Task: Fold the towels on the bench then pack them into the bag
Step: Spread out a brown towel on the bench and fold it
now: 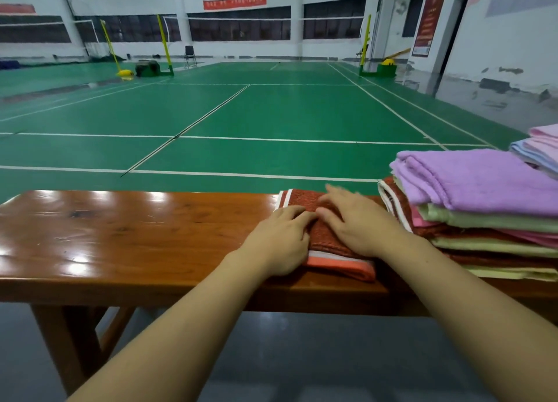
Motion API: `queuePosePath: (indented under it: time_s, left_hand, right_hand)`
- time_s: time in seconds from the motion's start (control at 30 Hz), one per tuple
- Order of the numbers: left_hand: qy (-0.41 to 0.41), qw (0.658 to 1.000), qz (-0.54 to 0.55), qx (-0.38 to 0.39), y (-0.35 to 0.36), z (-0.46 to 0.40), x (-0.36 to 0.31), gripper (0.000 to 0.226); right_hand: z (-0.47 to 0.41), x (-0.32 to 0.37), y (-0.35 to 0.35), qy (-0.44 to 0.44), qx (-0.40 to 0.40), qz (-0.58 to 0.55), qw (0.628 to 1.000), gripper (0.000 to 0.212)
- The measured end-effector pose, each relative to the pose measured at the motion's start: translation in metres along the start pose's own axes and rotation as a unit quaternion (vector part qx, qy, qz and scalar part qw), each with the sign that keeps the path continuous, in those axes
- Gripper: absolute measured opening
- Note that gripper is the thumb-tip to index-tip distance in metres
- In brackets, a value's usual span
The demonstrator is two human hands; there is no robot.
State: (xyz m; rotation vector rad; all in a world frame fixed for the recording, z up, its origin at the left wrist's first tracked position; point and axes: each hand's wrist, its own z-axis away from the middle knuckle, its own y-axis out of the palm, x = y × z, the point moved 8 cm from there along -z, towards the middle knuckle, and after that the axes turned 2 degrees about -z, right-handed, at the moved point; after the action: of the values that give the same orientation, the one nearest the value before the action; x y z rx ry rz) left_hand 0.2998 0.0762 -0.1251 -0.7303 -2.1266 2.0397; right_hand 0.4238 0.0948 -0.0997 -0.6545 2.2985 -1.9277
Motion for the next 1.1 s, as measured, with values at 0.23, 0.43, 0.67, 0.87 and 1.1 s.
queuePosePath:
  time_s: [0.23,0.43,0.67,0.87,1.1]
  left_hand:
    - [-0.126,0.972,-0.066,-0.187,-0.038,0.003,0.035,0.036]
    - [-0.155,0.987,0.04,-0.005,0.009,-0.002,0.022,0.058]
    - [-0.124,0.99,0.059,-0.029,0.006,-0.009,0.025,0.06]
    - [-0.294,0.954,-0.011,-0.053,-0.018,0.021,0.03,0.085]
    - [-0.201,0.967,0.107,-0.112,-0.01,0.016,0.001,0.035]
  right_hand:
    - [0.009,0.012,-0.019,0.026,-0.022,0.108,0.994,0.053]
    - [0.009,0.006,0.035,0.013,0.131,-0.016,0.991,0.061]
    - [0.013,-0.004,0.031,0.117,0.106,-0.031,0.987,0.066]
    - [0.024,-0.026,0.009,0.222,0.057,-0.004,0.973,0.067]
    - [0.036,0.002,-0.009,0.148,-0.036,-0.05,0.987,0.049]
